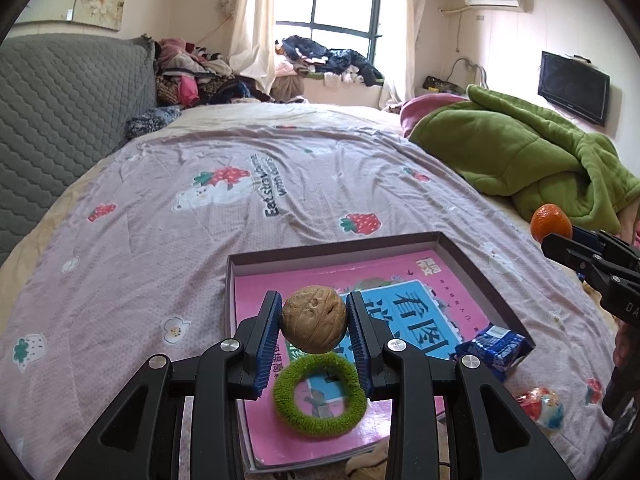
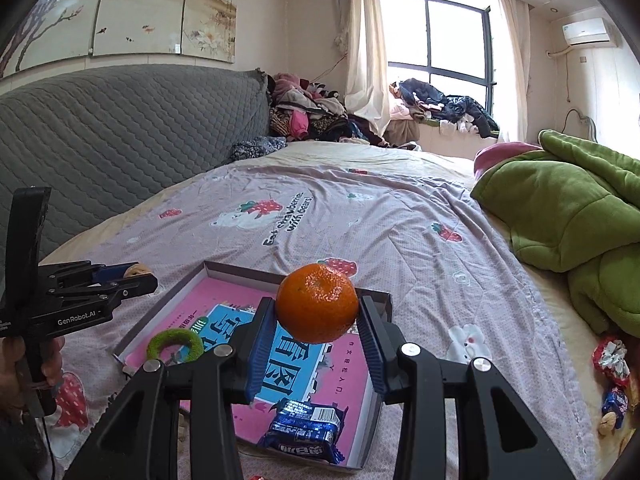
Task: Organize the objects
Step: 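Carry the walnut with the left tool while the right tool carries the orange toward the tray, then open the right tool to drop the orange in the tray while the left tool releases the walnut there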
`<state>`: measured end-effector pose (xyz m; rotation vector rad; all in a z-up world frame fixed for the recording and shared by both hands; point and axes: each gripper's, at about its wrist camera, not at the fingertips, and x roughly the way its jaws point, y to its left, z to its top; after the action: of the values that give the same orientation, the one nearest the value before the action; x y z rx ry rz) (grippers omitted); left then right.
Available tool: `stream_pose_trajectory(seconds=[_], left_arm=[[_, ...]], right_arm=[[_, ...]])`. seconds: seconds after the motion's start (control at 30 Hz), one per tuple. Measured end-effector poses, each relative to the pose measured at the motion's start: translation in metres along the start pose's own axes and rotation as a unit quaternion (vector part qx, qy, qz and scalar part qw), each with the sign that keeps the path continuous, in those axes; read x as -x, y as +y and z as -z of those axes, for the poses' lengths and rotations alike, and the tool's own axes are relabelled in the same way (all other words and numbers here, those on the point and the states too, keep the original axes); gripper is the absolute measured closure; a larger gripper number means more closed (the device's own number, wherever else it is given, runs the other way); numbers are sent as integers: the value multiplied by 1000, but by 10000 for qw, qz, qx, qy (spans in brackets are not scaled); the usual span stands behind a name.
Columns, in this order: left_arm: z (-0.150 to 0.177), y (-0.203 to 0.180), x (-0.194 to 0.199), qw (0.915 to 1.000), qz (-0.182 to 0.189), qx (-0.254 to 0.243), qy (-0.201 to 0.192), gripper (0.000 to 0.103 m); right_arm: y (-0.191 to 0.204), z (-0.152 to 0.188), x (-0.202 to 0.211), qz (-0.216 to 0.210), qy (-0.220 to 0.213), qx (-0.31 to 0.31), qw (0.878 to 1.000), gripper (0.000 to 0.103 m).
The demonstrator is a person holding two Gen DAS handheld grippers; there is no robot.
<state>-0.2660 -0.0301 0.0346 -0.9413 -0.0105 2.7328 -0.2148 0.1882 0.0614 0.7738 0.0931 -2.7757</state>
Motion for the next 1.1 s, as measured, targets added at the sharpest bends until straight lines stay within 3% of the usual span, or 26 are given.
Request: stream_pose_trajectory(seconds=[0.33, 0.67, 1.1], left_arm=[[11, 14, -40, 9991, -19, 137, 401, 69], [25, 24, -74, 9972, -149, 195, 710, 69], [36, 21, -89, 9949, -211, 133, 980, 69]], right_arm=[[3, 12, -51, -200, 540, 84, 9983, 61], [-8, 30, -84, -88, 1009, 77, 9948, 61], [-14, 51, -110, 26, 1667, 61, 9860, 61]])
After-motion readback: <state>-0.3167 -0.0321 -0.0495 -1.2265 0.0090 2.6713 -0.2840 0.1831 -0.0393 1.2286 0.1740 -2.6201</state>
